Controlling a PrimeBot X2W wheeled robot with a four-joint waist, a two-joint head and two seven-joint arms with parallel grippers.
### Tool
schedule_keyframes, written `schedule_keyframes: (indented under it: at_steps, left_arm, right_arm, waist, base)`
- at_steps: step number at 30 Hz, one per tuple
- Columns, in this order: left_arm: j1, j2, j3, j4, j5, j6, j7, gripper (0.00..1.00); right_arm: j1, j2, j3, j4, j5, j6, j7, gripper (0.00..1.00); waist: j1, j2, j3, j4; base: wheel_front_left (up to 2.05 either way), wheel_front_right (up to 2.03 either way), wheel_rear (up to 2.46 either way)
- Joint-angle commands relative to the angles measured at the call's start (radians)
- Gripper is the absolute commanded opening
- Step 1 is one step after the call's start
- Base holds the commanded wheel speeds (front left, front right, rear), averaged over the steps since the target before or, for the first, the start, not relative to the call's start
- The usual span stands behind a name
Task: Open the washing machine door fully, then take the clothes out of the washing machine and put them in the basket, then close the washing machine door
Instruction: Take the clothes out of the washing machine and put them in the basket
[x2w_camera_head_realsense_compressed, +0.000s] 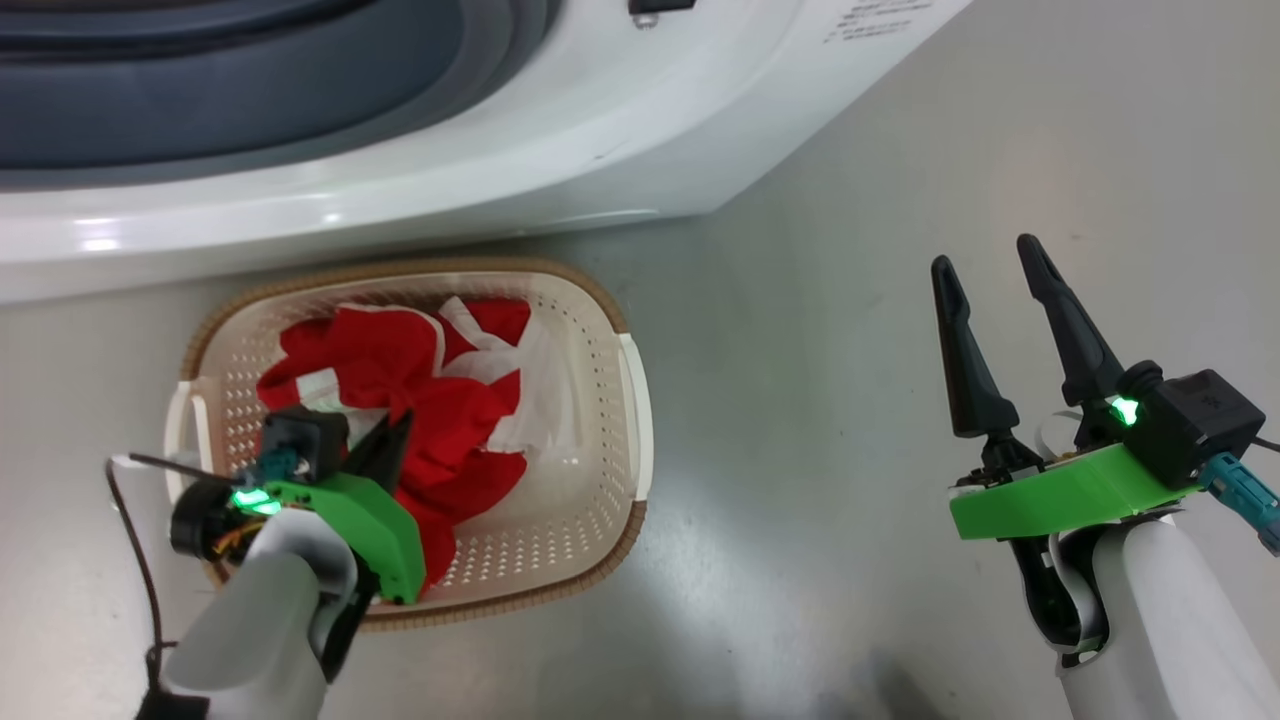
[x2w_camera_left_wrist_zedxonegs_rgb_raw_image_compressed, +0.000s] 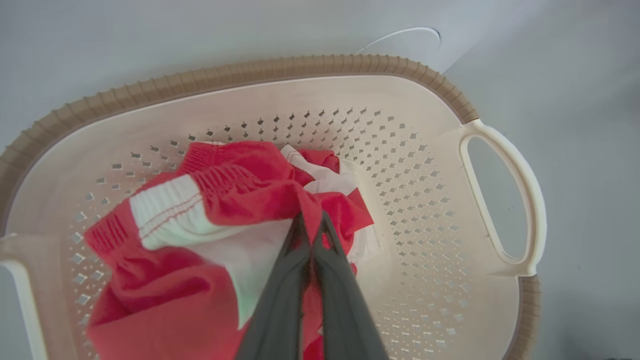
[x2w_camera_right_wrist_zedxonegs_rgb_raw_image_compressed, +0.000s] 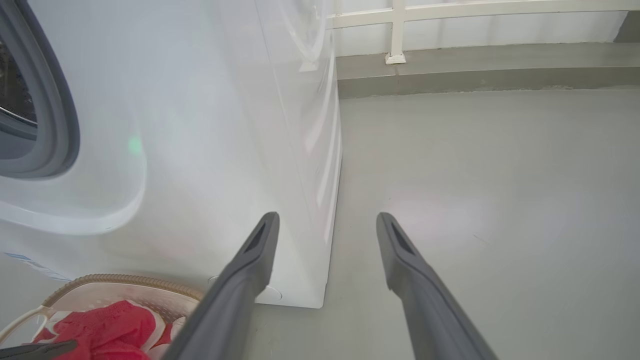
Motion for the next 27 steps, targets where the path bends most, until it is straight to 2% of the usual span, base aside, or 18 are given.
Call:
schedule_keyframes:
  at_steps: [1,6,7,8,9,10,11,12,27]
  left_arm:
    - [-0.006,0.035,0.007,0.002,-0.022,-0.006,-0.012,0.00]
    - [-0.031,0.041,-0.034,0.027,-0.066,-0.006,-0.012,0.00]
    - [-0.035,0.042,-0.041,0.029,-0.074,-0.006,-0.012,0.04]
    - [-0.035,0.042,-0.041,0.029,-0.074,-0.006,-0.012,0.04]
    - [-0.038,0.042,-0.048,0.032,-0.081,-0.006,-0.012,0.13]
    - [-0.041,0.042,-0.055,0.033,-0.088,-0.006,-0.012,0.36]
    - [-0.043,0.042,-0.061,0.033,-0.095,-0.006,-0.012,0.65]
    - [-0.043,0.043,-0.066,0.032,-0.101,-0.006,-0.012,1.00]
    - [0.032,0.056,-0.035,-0.060,-0.144,-0.006,-0.012,1.00]
  right_arm:
    - [0.001,-0.007,0.021,-0.027,0.001,0.006,-0.006,1.00]
    - [-0.008,-0.007,0.022,-0.029,-0.001,0.006,-0.006,1.00]
    - [-0.009,-0.007,0.022,-0.028,-0.002,0.006,-0.006,1.00]
    - [-0.009,-0.007,0.022,-0.028,-0.002,0.006,-0.006,1.00]
    - [-0.010,-0.007,0.022,-0.027,-0.003,0.006,-0.006,1.00]
    - [-0.011,-0.007,0.021,-0.026,-0.003,0.006,-0.006,1.00]
    - [-0.011,-0.007,0.021,-0.025,-0.004,0.006,-0.006,1.00]
    - [-0.010,-0.007,0.020,-0.023,-0.004,0.006,-0.006,1.00]
    - [0.025,-0.007,0.025,0.019,0.004,0.006,-0.006,1.00]
  waist:
    - [0.0000,-0.0001,0.021,-0.008]
    - [0.0000,-0.0001,0.035,-0.012]
    - [0.0000,-0.0001,0.036,-0.012]
    - [0.0000,-0.0001,0.036,-0.012]
    - [0.0000,-0.0001,0.034,-0.012]
    - [0.0000,-0.0001,0.032,-0.011]
    - [0.0000,-0.0001,0.029,-0.011]
    - [0.0000,-0.0001,0.023,-0.010]
    - [0.0000,-0.0001,-0.117,0.012]
  base:
    - [0.00,0.00,0.00]
    - [0.00,0.00,0.00]
    - [0.00,0.00,0.00]
    - [0.00,0.00,0.00]
    - [0.00,0.00,0.00]
    - [0.00,0.00,0.00]
    - [0.00,0.00,0.00]
    - [0.00,0.00,0.00]
    - [0.00,0.00,0.00]
